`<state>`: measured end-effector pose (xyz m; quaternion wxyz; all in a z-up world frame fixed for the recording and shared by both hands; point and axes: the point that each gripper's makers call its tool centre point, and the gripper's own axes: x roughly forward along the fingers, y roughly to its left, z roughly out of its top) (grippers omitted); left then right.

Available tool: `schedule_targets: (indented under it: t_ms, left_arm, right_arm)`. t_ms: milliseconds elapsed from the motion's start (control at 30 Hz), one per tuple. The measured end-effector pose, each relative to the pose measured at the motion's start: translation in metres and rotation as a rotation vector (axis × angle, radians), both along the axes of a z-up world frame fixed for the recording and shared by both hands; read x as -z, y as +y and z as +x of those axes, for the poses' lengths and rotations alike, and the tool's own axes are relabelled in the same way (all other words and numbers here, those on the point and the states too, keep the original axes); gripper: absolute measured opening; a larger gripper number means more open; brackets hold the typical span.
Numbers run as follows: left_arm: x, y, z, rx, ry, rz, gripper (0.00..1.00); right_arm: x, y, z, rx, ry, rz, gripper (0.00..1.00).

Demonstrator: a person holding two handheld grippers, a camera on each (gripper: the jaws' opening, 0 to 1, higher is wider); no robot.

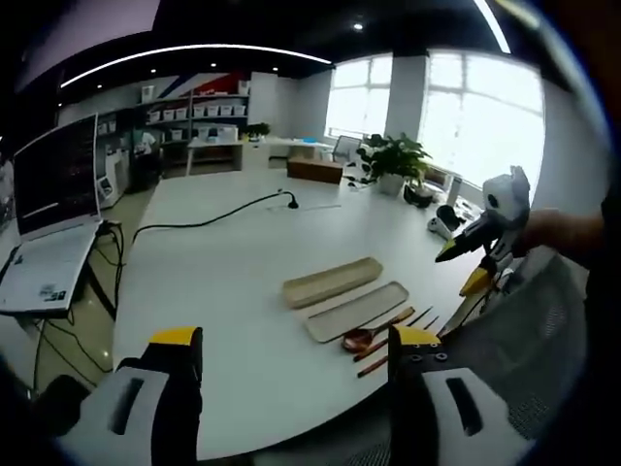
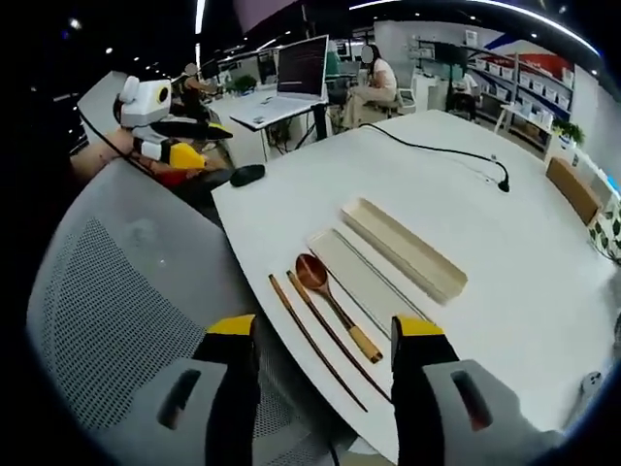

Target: Arrange the utensils inside the cutlery case until each visible utensil rests in its matching compartment.

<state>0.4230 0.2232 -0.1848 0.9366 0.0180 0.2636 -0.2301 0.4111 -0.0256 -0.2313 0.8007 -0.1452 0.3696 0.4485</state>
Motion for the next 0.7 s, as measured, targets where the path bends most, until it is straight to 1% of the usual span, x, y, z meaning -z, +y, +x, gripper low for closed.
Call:
schedule_targets:
  t_ms: [233,300,367,467,533,700]
  left_arm:
    - [0.0,-0.001,0.0,0.005,0.0,0.0,0.79]
    - [0.0,0.0,0.0,0.005,-0.001,0.001,0.79]
    - [0.0,-0.001,0.001,0.006,-0.002,0.0,0.79]
    - [-0.001,-0.001,0.001,0.012,-0.008,0.004,0.77]
    - [-0.002,-0.002,0.001,0.016,-0.014,0.01,0.77]
    - [-0.001,-0.002,0.0,0.016,-0.012,0.008,0.77]
  right_arm:
    - [0.014,0.0,-0.002,-0.052,0.022,-0.055,0.5]
    - [0.015,0.001,-0.001,-0.054,0.025,-0.056,0.51]
    - [0.015,0.002,0.0,-0.05,0.022,-0.048,0.53]
    - [0.017,0.002,0.0,-0.056,0.035,-0.051,0.5]
    - [0.018,0.001,0.002,-0.056,0.033,-0.063,0.52]
    - [0.021,0.003,0.004,-0.071,0.037,-0.075,0.5]
